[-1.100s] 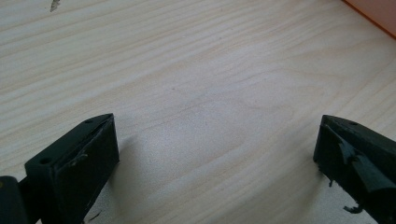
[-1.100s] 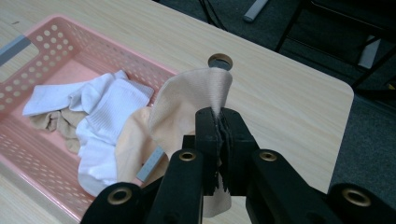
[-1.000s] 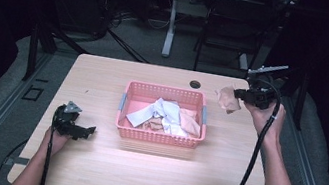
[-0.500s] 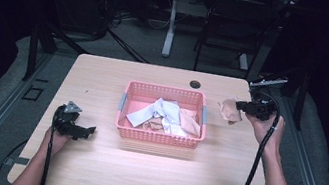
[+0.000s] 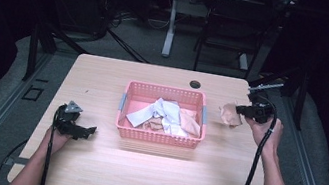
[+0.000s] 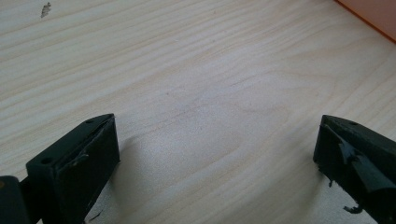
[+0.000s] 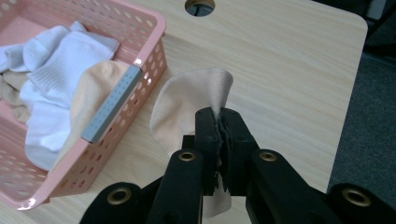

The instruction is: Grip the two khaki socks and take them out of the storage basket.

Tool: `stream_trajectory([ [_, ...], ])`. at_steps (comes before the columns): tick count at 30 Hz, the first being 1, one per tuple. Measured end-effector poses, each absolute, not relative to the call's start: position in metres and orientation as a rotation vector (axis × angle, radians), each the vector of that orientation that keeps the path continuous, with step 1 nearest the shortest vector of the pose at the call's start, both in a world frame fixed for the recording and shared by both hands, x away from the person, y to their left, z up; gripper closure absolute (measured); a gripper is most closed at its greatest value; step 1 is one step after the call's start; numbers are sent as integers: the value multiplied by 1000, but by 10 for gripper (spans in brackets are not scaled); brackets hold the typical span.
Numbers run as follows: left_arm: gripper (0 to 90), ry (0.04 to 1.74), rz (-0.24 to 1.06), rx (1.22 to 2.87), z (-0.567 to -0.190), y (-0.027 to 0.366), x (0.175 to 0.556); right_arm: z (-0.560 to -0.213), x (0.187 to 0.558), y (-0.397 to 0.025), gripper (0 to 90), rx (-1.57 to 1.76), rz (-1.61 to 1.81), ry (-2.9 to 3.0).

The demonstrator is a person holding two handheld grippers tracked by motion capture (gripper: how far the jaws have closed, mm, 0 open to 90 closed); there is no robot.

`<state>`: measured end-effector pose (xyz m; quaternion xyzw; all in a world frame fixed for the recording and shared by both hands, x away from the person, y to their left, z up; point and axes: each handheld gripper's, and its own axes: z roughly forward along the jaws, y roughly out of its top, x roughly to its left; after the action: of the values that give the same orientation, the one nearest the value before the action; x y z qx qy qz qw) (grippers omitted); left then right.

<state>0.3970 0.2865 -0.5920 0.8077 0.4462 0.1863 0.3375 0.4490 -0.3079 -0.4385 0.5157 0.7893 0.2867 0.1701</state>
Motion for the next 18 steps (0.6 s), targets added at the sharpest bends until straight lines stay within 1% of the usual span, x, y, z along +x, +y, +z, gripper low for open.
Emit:
stream_trajectory([
  [7, 1, 1166, 487, 2103, -592, 286, 397, -469, 459, -310, 860, 1535, 768, 2338],
  [15, 1, 1168, 489, 2103, -592, 286, 397, -503, 468, -305, 851, 1574, 631, 2458],
  [16, 1, 1168, 488, 2103, -592, 286, 397, -506, 469, -304, 841, 1590, 614, 2466],
  [17, 1, 1168, 488, 2103, -592, 286, 397, -510, 471, -303, 813, 1601, 590, 2499],
  [18, 1, 1168, 488, 2103, -592, 286, 397, -514, 472, -303, 760, 1606, 561, 2513],
])
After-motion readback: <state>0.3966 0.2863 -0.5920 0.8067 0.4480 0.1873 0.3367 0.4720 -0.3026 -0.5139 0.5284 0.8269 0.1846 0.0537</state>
